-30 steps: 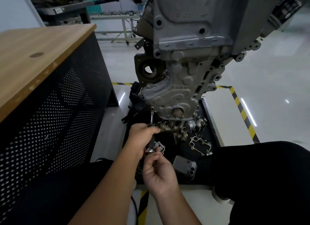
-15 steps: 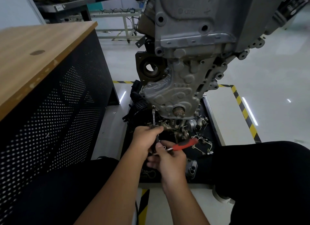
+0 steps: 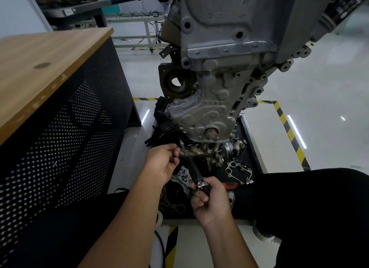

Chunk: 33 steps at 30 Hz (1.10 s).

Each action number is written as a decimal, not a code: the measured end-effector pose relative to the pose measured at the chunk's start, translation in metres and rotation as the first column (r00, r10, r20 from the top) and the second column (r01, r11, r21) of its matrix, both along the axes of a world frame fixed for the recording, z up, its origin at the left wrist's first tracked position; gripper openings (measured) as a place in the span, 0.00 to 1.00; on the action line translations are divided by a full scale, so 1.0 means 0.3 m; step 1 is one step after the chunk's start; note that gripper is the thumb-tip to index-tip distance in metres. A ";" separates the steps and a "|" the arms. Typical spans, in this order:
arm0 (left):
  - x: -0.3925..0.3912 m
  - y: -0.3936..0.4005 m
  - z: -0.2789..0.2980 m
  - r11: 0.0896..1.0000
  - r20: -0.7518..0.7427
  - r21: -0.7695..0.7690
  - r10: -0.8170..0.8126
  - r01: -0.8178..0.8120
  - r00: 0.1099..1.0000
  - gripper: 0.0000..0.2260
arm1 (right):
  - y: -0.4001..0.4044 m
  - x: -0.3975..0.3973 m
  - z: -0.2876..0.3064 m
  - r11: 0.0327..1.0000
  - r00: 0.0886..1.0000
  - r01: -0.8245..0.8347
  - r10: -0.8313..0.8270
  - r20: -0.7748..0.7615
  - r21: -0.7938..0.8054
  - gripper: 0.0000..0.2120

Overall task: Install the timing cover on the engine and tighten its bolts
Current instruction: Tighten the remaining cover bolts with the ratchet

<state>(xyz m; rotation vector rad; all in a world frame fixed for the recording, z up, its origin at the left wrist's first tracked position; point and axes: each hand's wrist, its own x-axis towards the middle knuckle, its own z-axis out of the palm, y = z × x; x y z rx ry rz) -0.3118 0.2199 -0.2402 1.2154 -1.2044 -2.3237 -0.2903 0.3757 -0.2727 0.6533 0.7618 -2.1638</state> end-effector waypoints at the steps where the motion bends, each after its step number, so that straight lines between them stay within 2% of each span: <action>1: -0.004 -0.001 -0.001 1.000 -0.012 -0.018 0.013 -0.014 1.000 0.17 | 0.001 0.001 -0.001 1.000 1.000 -0.002 0.002 -0.003 0.028 0.09; 6: -0.024 0.002 -0.019 0.989 -0.052 -0.065 0.131 -0.134 0.990 0.08 | 0.011 0.002 0.000 0.996 0.999 0.010 -0.007 -0.034 0.083 0.07; 9: -0.048 0.010 -0.027 0.977 -0.025 -0.033 0.208 -0.209 0.978 0.07 | 0.022 -0.004 0.008 0.992 0.995 0.051 -0.041 -0.088 0.115 0.07; 11: -0.066 0.027 -0.023 0.975 0.029 0.006 0.224 -0.224 0.974 0.07 | 0.030 -0.008 0.015 0.965 0.977 0.158 -0.123 -0.173 0.207 0.08; 14: -0.088 0.076 -0.016 0.974 0.091 0.032 0.222 -0.226 0.971 0.12 | 0.049 -0.016 0.036 0.869 0.893 0.391 -0.279 -0.353 0.303 0.08; 19: -0.144 0.277 0.021 0.986 -0.020 0.154 0.070 -0.066 0.997 0.11 | 0.125 -0.098 0.108 0.830 0.819 0.517 -0.410 -0.401 0.210 0.07; 22: -0.189 0.431 0.012 0.982 -0.087 0.160 -0.089 0.102 0.992 0.11 | 0.222 -0.152 0.134 0.829 0.768 0.553 -0.467 -0.439 0.085 0.13; 24: -0.199 0.472 0.011 0.969 -0.110 0.190 -0.137 0.156 0.984 0.09 | 0.266 -0.164 0.156 0.821 0.740 0.571 -0.509 -0.439 0.010 0.17; 26: -0.222 0.508 0.007 0.963 -0.124 0.222 -0.127 0.152 0.984 0.08 | 0.327 -0.198 0.171 0.795 0.709 0.604 -0.566 -0.421 -0.051 0.15; 29: -0.248 0.539 -0.010 0.950 -0.123 0.305 -0.022 0.059 0.992 0.04 | 0.397 -0.260 0.166 0.763 0.696 0.644 -0.611 -0.378 -0.049 0.12; 33: -0.282 0.550 -0.047 0.934 -0.100 0.357 0.025 0.012 0.995 0.09 | 0.432 -0.309 0.135 0.757 0.705 0.643 -0.644 -0.295 -0.115 0.05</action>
